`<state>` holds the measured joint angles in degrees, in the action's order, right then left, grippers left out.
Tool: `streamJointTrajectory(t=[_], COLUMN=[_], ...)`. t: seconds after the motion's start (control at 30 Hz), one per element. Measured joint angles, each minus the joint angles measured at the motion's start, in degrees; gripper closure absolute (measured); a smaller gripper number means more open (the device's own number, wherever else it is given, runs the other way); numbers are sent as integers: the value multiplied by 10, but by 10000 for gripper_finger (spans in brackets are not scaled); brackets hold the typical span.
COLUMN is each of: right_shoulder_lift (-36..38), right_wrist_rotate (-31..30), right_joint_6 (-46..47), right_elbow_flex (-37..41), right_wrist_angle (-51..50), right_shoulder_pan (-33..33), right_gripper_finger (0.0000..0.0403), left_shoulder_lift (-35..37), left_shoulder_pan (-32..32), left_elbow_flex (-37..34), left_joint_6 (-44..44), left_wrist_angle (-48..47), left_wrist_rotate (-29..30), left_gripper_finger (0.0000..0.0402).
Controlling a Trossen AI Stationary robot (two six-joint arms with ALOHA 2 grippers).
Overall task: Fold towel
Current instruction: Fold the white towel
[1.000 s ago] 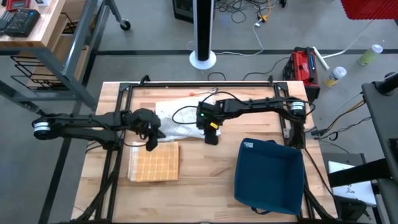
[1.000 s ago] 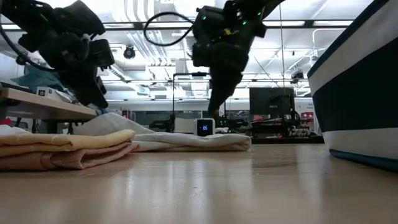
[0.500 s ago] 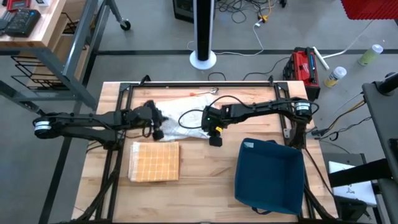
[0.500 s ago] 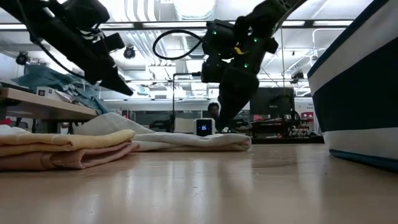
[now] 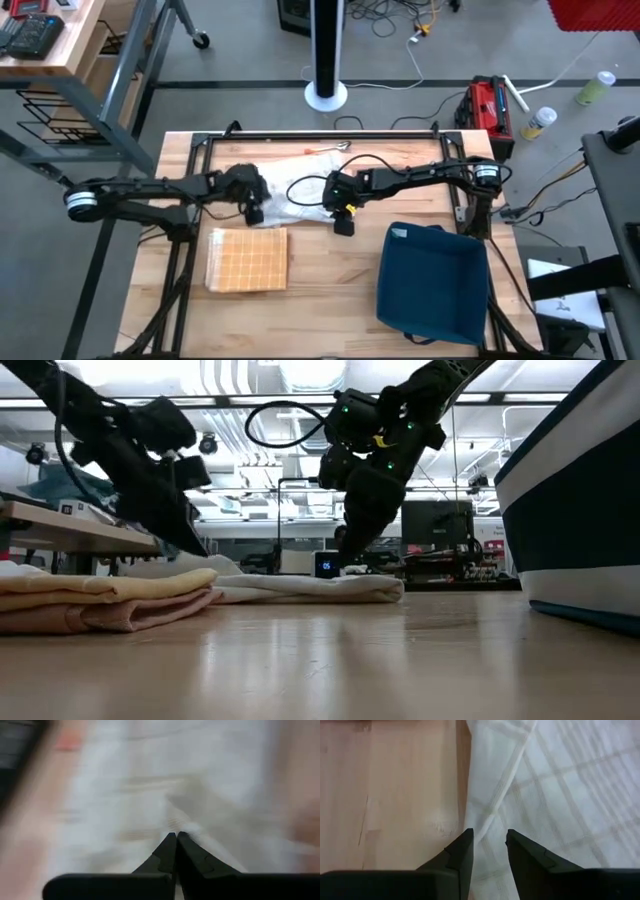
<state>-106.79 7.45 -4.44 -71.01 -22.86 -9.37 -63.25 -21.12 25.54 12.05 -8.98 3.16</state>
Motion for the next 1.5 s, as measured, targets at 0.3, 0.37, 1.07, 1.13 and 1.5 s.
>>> streamJointTrajectory(t=[0.3,0.37,1.07,1.13,1.5], right_shoulder_lift=[2,2,2,2,2], right_wrist_rotate=[0,0,-15,-15,-16], right_joint_6=[-4,-6,-7,-7,-3], right_elbow_flex=[-3,-3,-6,-6,-5], right_wrist_angle=[-7,-5,44,41,25], right_shoulder_pan=[0,0,-2,-3,-4], right_gripper_finger=[315,319,359,359,340], left_shoulder_lift=[-21,-29,-30,-59,-150], left_shoulder_pan=[0,6,5,-5,-1], left_elbow_flex=[13,11,84,75,101], left_joint_6=[-136,-189,48,74,12], left_wrist_angle=[-57,-101,-52,-38,-160], left_wrist_rotate=[-312,-361,129,97,-252], left_gripper_finger=[401,401,401,401,401])
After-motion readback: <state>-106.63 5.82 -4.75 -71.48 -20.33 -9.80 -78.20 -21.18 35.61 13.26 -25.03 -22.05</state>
